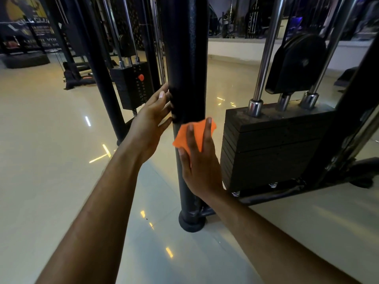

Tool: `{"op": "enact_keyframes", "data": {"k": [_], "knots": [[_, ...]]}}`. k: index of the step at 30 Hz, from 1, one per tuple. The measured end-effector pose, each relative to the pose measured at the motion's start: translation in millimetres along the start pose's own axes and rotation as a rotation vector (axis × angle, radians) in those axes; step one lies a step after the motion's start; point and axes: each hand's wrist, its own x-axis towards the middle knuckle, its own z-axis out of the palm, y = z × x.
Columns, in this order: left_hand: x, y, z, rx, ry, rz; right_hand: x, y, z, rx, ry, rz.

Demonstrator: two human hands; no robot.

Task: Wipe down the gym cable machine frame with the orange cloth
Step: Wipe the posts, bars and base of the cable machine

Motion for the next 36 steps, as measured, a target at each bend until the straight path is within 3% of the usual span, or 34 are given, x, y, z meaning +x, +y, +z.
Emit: {"op": "enact_keyframes", "data": {"k": [9, 16, 22, 29, 32, 36], "knots": [[1.2, -10.1, -5.4, 0.014, -0.010, -0.008, 42.0, -26.2, -21.2, -0.015, 0.121, 0.063], [-10.9, -36.8, -1.6, 0.041, 0.008, -0.102, -45.3, 22.3, 26.6, -0.008, -0.083, 0.089], [-10.0, -41.5, -3.8, 0.071, 0.003, -0.111, -2.3, -0.2, 6.3, -0.101, 0.073, 0.139], [-25.7, -61.6, 5.5, 0.094, 0.025, -0.159, -69.3, 33.7, 38.5, -0.200, -0.124, 0.166], [-26.3, -63.2, 6.3, 0.105, 0.016, -0.167, -55.5, 12.4, 26.6, -0.279, -0.058, 0.232], [-25.6, -64.5, 6.6, 0.124, 0.034, -0.166, -21.8, 1.7, 22.5, -0.152, 0.038, 0.186]]}}
